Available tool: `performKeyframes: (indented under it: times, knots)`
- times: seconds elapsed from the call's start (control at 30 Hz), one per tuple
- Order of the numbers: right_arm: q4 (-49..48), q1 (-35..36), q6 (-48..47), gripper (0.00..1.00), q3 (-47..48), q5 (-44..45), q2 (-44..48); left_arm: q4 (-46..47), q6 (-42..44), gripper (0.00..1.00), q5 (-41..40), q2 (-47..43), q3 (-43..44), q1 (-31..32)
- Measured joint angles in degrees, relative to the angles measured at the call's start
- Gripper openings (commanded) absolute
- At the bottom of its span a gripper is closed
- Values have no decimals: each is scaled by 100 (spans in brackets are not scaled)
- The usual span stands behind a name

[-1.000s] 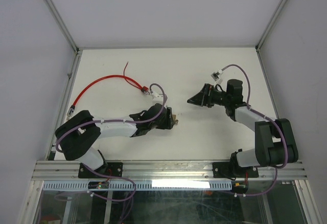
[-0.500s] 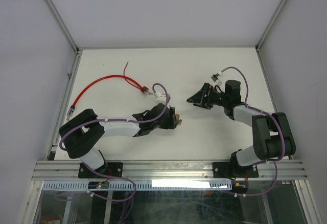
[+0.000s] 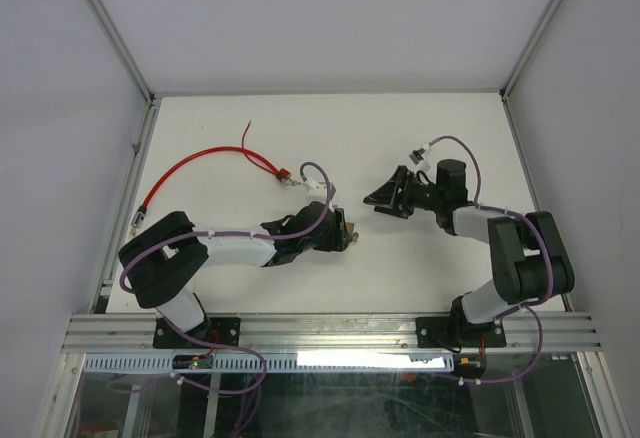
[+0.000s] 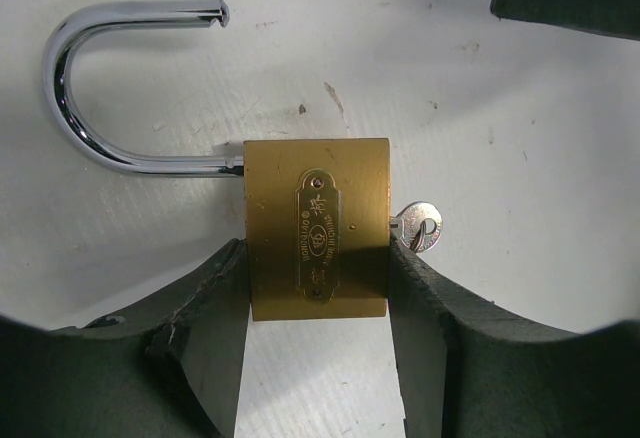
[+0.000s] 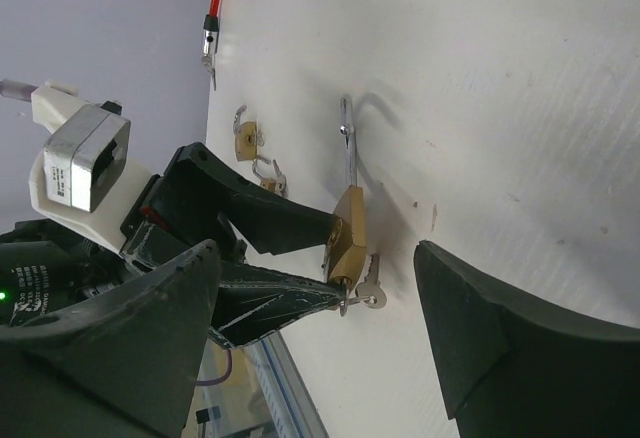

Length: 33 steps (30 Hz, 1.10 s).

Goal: Lock with the key
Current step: Pick up the lock from the center of the board.

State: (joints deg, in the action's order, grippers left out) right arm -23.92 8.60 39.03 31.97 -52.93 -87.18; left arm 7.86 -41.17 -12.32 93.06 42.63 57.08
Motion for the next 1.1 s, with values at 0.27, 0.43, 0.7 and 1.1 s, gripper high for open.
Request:
performKeyframes:
  times: [0.27, 0.43, 0.7, 1.1]
  knots:
    - [26, 275, 37, 79, 0, 26, -173, 122, -17, 6, 50, 31, 0, 0]
    - [107, 442, 39, 79, 0, 61, -444, 166, -28, 6, 79, 39, 0, 0]
    - [295, 791, 39, 79, 57, 85, -841, 260, -39, 6, 96, 85, 7, 0]
    - [474, 944, 61, 79, 310, 90, -1110, 442, -33, 6, 247, 317, 173, 61]
